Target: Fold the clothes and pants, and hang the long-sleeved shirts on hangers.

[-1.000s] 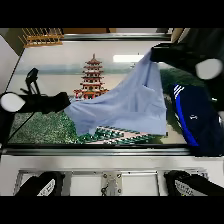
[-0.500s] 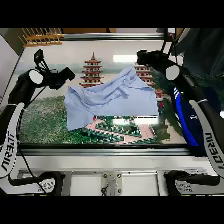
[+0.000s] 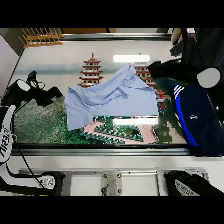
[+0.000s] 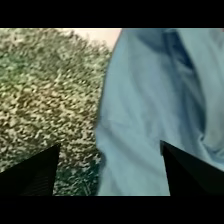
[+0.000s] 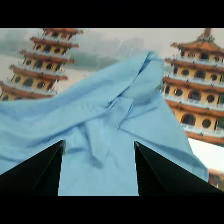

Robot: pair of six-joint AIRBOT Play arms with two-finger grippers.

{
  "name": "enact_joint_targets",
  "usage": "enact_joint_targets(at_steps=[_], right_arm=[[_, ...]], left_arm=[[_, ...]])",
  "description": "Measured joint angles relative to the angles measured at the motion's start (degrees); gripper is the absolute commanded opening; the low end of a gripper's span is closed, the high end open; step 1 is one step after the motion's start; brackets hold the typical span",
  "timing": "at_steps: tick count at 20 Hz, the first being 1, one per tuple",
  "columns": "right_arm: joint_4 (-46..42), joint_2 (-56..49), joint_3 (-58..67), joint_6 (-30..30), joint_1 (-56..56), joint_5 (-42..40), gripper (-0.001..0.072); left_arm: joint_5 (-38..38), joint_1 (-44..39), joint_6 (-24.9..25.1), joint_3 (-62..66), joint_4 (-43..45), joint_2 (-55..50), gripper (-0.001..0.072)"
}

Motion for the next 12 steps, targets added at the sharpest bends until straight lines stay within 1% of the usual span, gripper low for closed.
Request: enact_joint_targets(at_steps=[2, 6, 10, 11, 12], right_arm=[[0.9, 2.8, -3.3, 0.0, 0.3, 3.1, 0.0468], [4.4, 5.6, -7.3, 0.0, 0.7, 6.1, 0.0468], [6.7, 6.4, -8.4, 0.0, 0.9, 7.1, 0.0469], [7.0, 6.5, -8.5, 0.0, 0.9, 7.3, 0.0468], [7.2, 6.6, -8.6, 0.0, 0.9, 7.5, 0.0469]], left_arm=[[-0.7, 1.1, 1.8, -1.3, -0.7, -2.0, 0.0683], [-2.2, 1.5, 7.3, -1.3, -5.6, -6.1, 0.0683], [-2.3, -0.7, 9.4, 0.2, -8.4, -8.4, 0.0682], [-2.3, -1.5, 9.8, 0.6, -8.9, -8.9, 0.0527], [-2.2, -2.4, 9.9, 1.0, -9.0, -9.4, 0.0244]])
